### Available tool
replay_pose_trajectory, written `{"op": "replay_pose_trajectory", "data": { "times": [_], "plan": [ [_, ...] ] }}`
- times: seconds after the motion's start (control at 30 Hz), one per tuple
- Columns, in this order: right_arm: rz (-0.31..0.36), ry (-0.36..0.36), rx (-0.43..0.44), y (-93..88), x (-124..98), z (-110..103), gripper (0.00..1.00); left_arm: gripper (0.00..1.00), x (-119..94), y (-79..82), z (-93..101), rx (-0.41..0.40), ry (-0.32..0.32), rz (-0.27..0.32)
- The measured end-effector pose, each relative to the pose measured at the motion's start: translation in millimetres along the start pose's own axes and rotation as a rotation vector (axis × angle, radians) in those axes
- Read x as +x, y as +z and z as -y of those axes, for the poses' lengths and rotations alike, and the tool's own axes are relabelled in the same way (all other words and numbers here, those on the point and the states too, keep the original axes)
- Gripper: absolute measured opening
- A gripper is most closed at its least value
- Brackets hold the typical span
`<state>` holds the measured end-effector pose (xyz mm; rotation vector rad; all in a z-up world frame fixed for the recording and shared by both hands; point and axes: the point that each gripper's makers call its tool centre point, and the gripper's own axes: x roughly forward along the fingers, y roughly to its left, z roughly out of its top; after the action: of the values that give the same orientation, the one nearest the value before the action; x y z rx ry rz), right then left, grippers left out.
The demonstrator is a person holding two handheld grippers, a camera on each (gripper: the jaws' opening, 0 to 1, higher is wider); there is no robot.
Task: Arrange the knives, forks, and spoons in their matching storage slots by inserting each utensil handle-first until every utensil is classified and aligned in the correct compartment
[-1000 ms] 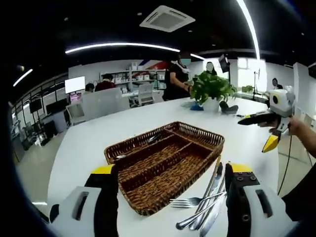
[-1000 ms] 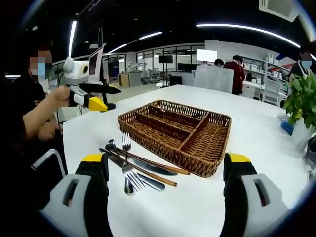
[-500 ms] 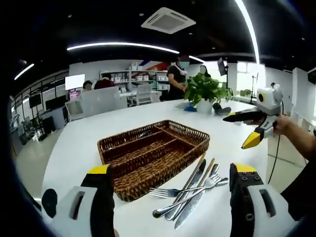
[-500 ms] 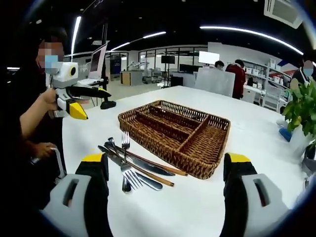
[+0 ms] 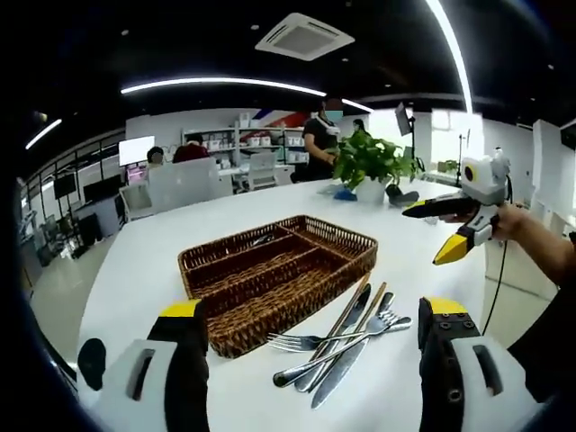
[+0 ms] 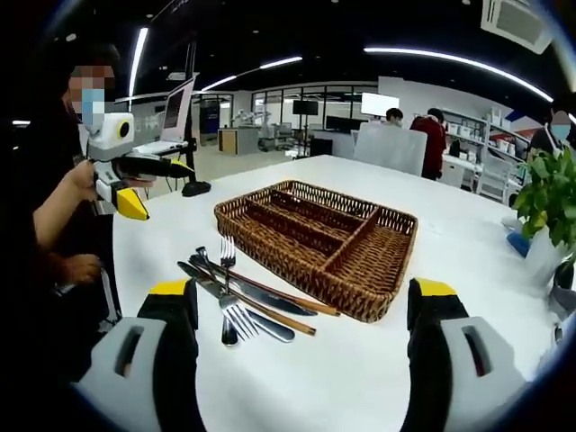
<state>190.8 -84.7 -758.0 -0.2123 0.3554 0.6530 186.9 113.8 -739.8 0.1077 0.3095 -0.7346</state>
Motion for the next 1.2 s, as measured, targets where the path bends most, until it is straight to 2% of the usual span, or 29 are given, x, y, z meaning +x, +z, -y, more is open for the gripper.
{"op": "replay_pose_trajectory", "data": {
  "times": [0.27,0.47,0.53,0.63,0.77,0.87,0.9,0.97,1.0,1.2],
  "plan": [
    [-0.002,-0.004,0.000,-3.4,-2.9,-1.7,1.00,0.94,10.2,-16.0,-7.6,-0.035,0.001,-0.014],
    [-0.010,-0.004,0.001,-8.5,-5.1,-4.6,1.00,0.90,18.9,-32.5,-12.2,-0.060,-0.003,-0.052],
    [-0.016,-0.003,-0.002,-10.3,-5.9,-6.0,1.00,0.88,22.6,-42.6,-10.6,-0.054,-0.029,-0.094],
    [-0.021,0.004,-0.006,-13.2,-7.5,-10.2,0.97,0.82,31.5,-49.5,-16.6,-0.066,-0.017,-0.106],
    [-0.034,0.009,-0.009,-19.1,-8.1,-14.3,0.96,0.75,41.3,-60.1,-18.6,-0.112,-0.054,-0.135],
    [-0.039,0.017,-0.014,-21.4,-8.9,-17.2,0.94,0.70,46.6,-65.0,-22.8,-0.122,-0.055,-0.148],
    [-0.039,0.017,-0.014,-22.0,-9.2,-17.4,0.93,0.68,48.4,-67.0,-21.0,-0.165,-0.074,-0.154],
    [-0.034,0.019,-0.012,-22.4,-9.3,-17.9,0.92,0.63,52.2,-71.0,-25.2,-0.182,-0.077,-0.163],
    [-0.032,0.021,-0.010,-22.5,-9.4,-18.4,0.91,0.61,53.2,-77.1,-26.5,-0.192,-0.077,-0.191],
    [-0.010,0.026,0.000,-21.5,-9.5,-19.5,0.89,0.49,57.8,-88.7,-31.6,-0.219,-0.088,-0.227]
  ]
}}
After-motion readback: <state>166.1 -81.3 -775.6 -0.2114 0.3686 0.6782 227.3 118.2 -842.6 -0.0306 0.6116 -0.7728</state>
